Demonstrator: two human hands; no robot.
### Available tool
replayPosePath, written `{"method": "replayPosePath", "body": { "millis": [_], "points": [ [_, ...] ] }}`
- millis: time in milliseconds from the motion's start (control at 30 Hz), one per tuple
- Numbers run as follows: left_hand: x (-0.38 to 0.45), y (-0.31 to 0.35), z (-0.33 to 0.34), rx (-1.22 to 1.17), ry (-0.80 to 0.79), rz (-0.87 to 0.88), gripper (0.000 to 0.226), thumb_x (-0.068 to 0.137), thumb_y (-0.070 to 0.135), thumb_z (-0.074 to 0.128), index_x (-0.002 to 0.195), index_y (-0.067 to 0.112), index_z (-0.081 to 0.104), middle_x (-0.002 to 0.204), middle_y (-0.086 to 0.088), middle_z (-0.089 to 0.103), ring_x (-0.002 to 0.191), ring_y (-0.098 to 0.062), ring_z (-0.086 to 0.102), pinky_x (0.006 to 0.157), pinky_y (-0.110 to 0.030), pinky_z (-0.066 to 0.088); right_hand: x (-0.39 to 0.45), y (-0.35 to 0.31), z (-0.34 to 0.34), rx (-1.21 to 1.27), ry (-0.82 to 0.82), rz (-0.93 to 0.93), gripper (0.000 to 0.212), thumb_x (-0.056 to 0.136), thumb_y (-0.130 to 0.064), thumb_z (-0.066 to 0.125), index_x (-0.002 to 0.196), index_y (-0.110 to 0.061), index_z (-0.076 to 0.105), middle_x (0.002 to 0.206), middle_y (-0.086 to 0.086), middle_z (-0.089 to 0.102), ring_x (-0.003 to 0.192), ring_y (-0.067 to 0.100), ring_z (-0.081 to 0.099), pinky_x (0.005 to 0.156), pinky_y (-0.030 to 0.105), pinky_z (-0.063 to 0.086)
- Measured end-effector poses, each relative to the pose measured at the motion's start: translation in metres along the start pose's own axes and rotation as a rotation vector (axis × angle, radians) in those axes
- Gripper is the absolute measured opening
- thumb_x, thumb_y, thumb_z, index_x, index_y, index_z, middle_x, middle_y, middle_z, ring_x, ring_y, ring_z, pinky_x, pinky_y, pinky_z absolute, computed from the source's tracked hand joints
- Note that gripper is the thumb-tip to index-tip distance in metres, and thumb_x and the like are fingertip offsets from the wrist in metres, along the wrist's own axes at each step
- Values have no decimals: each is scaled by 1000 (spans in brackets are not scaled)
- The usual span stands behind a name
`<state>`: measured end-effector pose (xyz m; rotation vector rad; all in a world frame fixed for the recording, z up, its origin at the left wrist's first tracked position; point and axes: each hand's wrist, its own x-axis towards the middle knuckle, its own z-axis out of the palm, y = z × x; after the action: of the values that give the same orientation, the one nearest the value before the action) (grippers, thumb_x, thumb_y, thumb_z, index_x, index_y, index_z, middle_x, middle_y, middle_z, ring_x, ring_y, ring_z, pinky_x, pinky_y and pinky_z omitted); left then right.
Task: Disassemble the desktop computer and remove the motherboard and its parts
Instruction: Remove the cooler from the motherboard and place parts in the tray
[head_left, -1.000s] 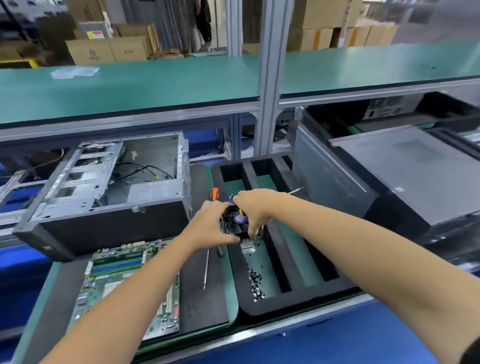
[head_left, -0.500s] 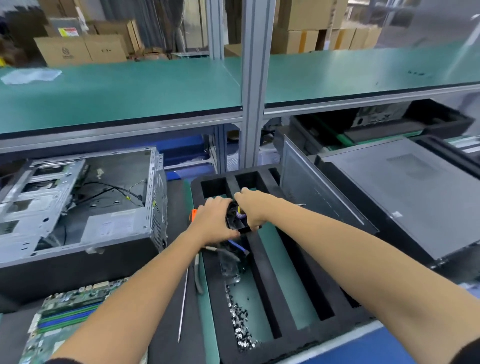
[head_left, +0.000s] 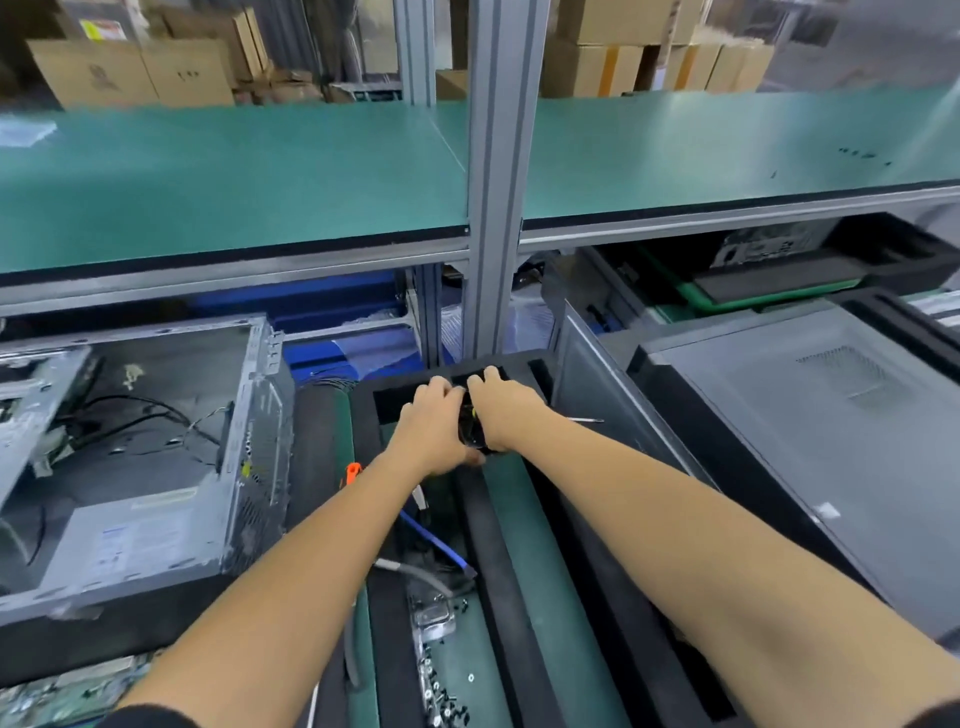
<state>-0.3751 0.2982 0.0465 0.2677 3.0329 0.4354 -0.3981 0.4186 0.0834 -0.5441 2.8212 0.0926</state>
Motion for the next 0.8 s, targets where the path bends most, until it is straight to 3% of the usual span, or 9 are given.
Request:
{"method": "replayPosePath", "body": {
  "millis": [233, 433, 600, 800],
  "points": [
    [36, -1, 16, -37, -20, -32, 79, 64, 48, 82, 127, 17, 47, 123, -5, 39, 112, -25, 41, 87, -39, 43, 36, 13, 15, 74, -9, 81, 52, 86, -12, 62, 130, -7, 36, 130, 13, 36, 110, 33, 55, 70, 35, 38],
    [53, -7, 33, -153, -38, -20, 72, 71, 32, 80, 132, 15, 46, 126, -6, 39, 111, -27, 42, 86, -39, 44, 56, 10, 37, 153, -33, 184, 55, 89, -12, 59, 136, -6, 32, 138, 15, 32, 120, 32, 49, 88, 37, 46],
    [66, -8, 39, -241, -35, -2, 65, 72, 25, 77, 129, 13, 48, 119, -5, 40, 104, -24, 41, 82, -39, 44, 68, 19, 33, 126, -66, 210, 58, 85, -14, 64, 134, -8, 35, 133, 12, 34, 114, 30, 52, 71, 34, 40],
    [79, -8, 45, -319, -37, 7, 52, 70, 22, 76, 116, 12, 53, 108, 0, 36, 94, -18, 38, 78, -38, 47, 76, 25, 33, 115, -91, 231, 61, 84, -17, 67, 134, -9, 35, 132, 12, 35, 114, 31, 53, 70, 36, 41]
  ]
}}
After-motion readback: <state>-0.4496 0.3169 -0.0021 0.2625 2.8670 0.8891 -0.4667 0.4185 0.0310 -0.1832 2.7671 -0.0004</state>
